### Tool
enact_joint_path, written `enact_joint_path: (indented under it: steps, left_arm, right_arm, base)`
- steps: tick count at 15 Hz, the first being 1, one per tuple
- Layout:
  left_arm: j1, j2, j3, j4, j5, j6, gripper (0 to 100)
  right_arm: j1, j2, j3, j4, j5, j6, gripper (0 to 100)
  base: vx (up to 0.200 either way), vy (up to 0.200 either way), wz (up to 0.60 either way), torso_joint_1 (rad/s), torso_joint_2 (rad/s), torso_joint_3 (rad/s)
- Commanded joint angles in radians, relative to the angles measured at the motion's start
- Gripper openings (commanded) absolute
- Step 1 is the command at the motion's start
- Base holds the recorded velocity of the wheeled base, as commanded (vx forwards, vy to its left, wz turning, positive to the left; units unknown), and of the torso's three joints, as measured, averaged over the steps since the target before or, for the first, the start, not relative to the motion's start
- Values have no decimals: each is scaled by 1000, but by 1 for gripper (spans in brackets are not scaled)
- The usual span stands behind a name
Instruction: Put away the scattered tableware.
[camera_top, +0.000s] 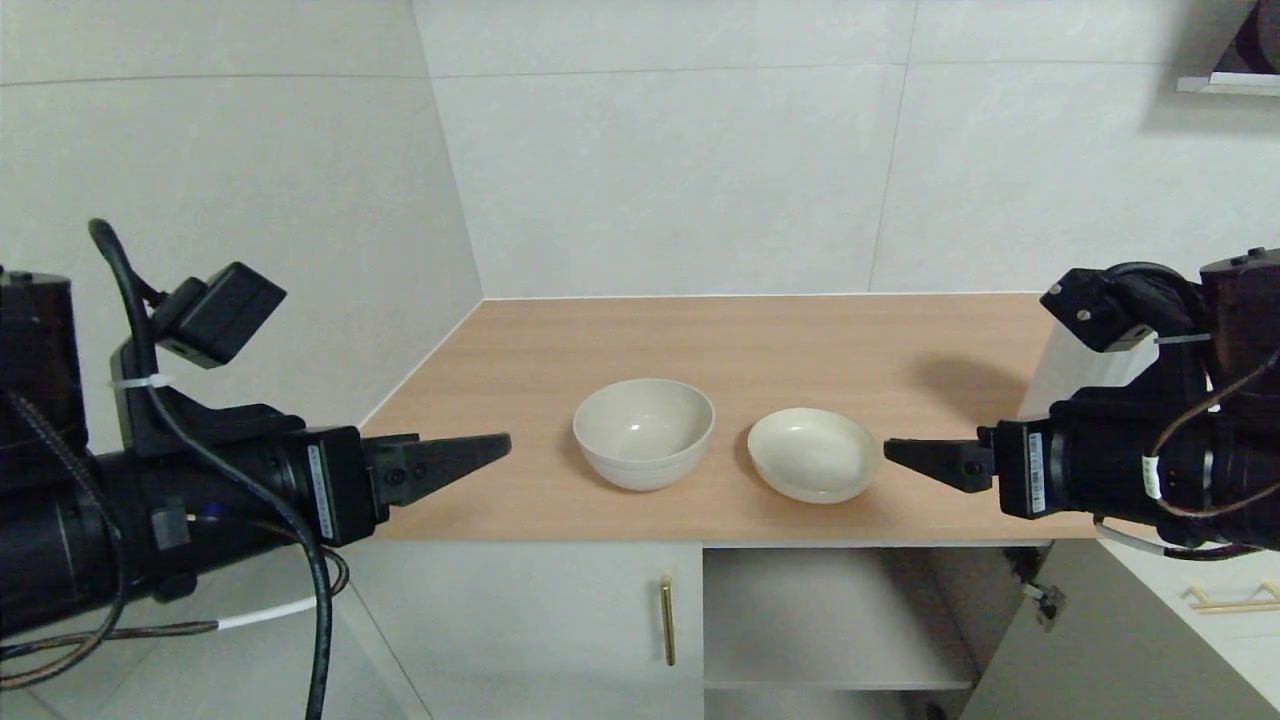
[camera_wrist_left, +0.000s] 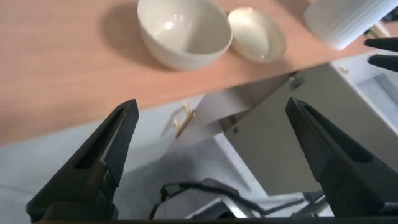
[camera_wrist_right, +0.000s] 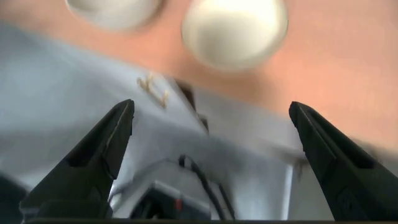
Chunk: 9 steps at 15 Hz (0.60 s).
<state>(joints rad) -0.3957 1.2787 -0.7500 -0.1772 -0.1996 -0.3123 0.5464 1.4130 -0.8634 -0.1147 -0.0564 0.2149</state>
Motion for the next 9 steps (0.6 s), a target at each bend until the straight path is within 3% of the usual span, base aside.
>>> enact_joint_path:
  steps: [1,4,5,7,9]
  left_arm:
    - [5,47,-83,5,2,-8,100]
    - [21,102,-180,81,2,-36,100]
    - [20,126,-223,186,0,-36,100]
    - [20,162,-276,283,3,-40,100]
    - [20,246,-319,300,46,-137,100]
  right_arm:
    - [-25,67,-60,-3,4,-3,100]
    - [-26,141,-206,148,0,24,100]
    - [-26,187,-258,211,-3,103,100]
    - [-26,227,-278,221,-14,135,100]
    - [-25,305,-309,221,-115,167,100]
  base:
    - [0,0,0,0,0,0]
    - [0,0,0,0,0,0]
    - [0,0,0,0,0,0]
    - [0,0,0,0,0,0]
    - [0,0,0,0,0,0]
